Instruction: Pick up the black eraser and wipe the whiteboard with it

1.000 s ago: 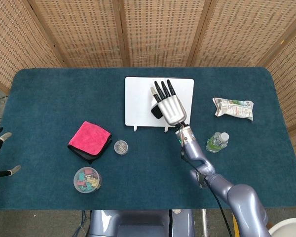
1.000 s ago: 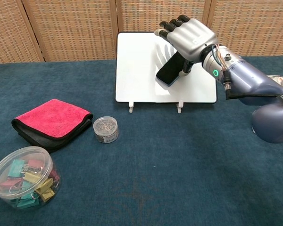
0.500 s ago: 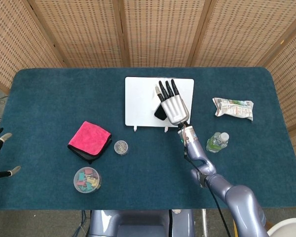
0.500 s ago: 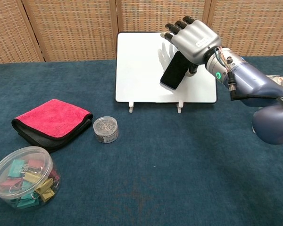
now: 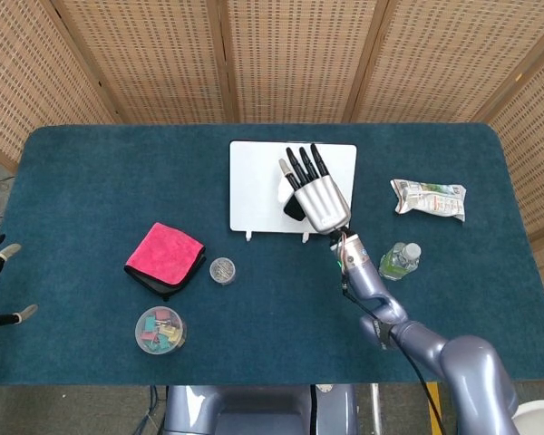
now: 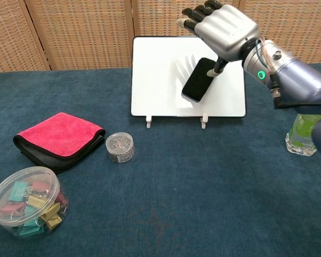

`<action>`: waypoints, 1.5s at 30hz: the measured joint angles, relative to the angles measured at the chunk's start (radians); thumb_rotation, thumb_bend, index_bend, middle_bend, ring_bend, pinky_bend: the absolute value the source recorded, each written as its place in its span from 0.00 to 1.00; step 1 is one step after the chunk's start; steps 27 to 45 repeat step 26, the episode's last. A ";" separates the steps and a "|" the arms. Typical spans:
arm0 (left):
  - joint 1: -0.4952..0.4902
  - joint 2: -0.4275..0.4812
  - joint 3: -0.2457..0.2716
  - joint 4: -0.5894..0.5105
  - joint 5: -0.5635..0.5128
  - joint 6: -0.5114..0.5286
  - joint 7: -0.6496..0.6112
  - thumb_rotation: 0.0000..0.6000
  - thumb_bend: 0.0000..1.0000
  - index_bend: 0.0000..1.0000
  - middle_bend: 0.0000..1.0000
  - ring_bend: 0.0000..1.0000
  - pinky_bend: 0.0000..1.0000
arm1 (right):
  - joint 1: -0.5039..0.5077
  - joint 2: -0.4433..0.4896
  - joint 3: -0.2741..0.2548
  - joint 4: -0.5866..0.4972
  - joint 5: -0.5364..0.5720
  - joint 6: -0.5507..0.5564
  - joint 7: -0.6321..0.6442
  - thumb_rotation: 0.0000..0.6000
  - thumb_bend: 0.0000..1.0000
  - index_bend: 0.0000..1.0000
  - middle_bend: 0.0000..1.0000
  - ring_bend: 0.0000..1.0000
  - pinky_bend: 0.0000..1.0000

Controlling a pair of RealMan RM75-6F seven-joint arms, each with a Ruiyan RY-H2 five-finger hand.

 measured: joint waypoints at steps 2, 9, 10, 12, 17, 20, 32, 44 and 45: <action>-0.001 0.002 0.001 0.002 0.004 -0.001 -0.010 1.00 0.00 0.00 0.00 0.00 0.00 | -0.021 0.086 -0.019 -0.112 -0.026 0.014 0.024 1.00 0.00 0.00 0.00 0.00 0.00; -0.001 0.004 0.002 0.020 0.009 -0.004 -0.044 1.00 0.00 0.00 0.00 0.00 0.00 | -0.136 0.398 -0.075 -0.508 -0.076 0.080 0.085 1.00 0.00 0.00 0.00 0.00 0.00; 0.000 0.005 0.003 0.021 0.013 0.000 -0.051 1.00 0.00 0.00 0.00 0.00 0.00 | -0.161 0.438 -0.084 -0.558 -0.079 0.097 0.092 1.00 0.00 0.00 0.00 0.00 0.00; 0.004 0.006 0.004 0.023 0.022 0.011 -0.060 1.00 0.00 0.00 0.00 0.00 0.00 | -0.233 0.527 -0.107 -0.672 -0.082 0.144 0.110 1.00 0.00 0.00 0.00 0.00 0.00; 0.020 0.007 0.013 0.028 0.054 0.053 -0.075 1.00 0.00 0.00 0.00 0.00 0.00 | -0.431 0.687 -0.174 -0.850 -0.068 0.266 0.165 1.00 0.00 0.00 0.00 0.00 0.00; 0.028 0.004 0.019 0.031 0.074 0.075 -0.075 1.00 0.00 0.00 0.00 0.00 0.00 | -0.554 0.722 -0.219 -0.903 -0.044 0.343 0.228 1.00 0.00 0.00 0.00 0.00 0.00; 0.034 0.004 0.032 0.038 0.107 0.091 -0.076 1.00 0.00 0.00 0.00 0.00 0.00 | -0.706 0.696 -0.257 -0.886 0.001 0.434 0.403 1.00 0.00 0.00 0.00 0.00 0.00; 0.034 0.004 0.032 0.038 0.107 0.091 -0.076 1.00 0.00 0.00 0.00 0.00 0.00 | -0.706 0.696 -0.257 -0.886 0.001 0.434 0.403 1.00 0.00 0.00 0.00 0.00 0.00; 0.034 0.004 0.032 0.038 0.107 0.091 -0.076 1.00 0.00 0.00 0.00 0.00 0.00 | -0.706 0.696 -0.257 -0.886 0.001 0.434 0.403 1.00 0.00 0.00 0.00 0.00 0.00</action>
